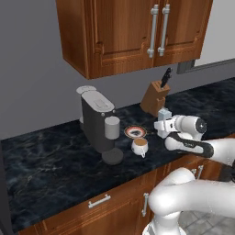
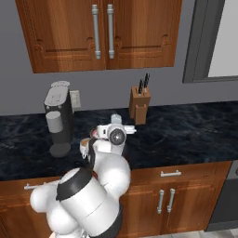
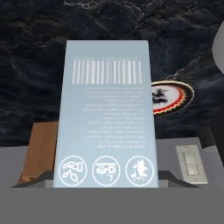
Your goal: Take a sugar cube from the saucer and place it inside the coffee. Then, grab milk from the fridge and place it next to the coffee on the counter to sweeten the coffee.
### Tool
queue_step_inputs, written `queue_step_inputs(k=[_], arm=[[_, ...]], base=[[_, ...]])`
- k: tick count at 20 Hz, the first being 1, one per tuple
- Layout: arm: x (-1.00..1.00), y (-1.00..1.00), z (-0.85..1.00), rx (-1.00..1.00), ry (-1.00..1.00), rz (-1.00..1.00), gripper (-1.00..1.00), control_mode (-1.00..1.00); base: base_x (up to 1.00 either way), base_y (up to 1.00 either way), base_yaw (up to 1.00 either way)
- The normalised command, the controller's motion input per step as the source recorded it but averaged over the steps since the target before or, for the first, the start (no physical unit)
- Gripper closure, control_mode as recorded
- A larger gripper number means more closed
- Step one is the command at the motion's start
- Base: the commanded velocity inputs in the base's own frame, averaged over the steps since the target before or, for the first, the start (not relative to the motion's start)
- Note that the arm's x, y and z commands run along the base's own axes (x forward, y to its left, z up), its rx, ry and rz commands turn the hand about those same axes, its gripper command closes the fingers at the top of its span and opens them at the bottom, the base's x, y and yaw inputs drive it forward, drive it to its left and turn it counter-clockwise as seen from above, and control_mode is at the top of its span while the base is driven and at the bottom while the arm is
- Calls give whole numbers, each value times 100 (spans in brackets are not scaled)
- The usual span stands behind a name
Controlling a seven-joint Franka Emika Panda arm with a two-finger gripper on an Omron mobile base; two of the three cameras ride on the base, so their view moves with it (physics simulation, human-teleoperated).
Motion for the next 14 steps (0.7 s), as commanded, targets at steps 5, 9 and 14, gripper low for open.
queue_step_inputs(k=[5, 9, 14], arm=[[16, -1, -32, 0, 0, -3, 100, -100], [4, -5, -22, 0, 0, 0, 100, -100], [0, -17, -22, 0, 0, 0, 100, -100]], base=[[0, 0, 0], [0, 0, 0], [0, 0, 0]])
